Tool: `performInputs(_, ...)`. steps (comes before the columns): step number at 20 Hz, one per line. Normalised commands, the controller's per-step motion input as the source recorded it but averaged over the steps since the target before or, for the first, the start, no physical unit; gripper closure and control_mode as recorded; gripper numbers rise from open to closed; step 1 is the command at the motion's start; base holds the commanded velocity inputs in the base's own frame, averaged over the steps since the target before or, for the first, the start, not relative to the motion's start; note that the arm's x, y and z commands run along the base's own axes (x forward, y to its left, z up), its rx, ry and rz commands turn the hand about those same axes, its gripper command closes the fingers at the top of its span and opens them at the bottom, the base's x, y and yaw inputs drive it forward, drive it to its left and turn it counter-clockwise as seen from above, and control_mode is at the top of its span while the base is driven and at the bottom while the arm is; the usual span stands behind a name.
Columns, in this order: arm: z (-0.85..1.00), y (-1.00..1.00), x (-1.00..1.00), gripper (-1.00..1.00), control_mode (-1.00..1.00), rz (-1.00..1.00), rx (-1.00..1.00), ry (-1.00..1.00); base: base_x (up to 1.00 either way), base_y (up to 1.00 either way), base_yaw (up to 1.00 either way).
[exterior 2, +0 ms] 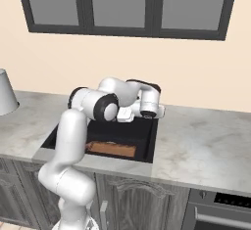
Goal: Turn on the sink faucet with hot water and rinse the cutting board for ten seconds, then turn off the faucet. Push the cutting board to reach the water if necessary.
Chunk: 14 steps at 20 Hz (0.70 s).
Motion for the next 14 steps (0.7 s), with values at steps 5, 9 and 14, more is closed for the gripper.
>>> performInputs(5,0.0,0.0,-0.45,-1.0,-1.0,0.01,0.0,-0.05,0.0,0.0,0.0)
performInputs(9,0.0,0.01,-0.5,-1.0,-1.0,0.02,0.0,-0.1,0.0,0.0,0.0)
performInputs(14,0.0,0.0,-0.38,-1.0,-1.0,0.01,0.0,-0.1,0.0,0.0,0.0)
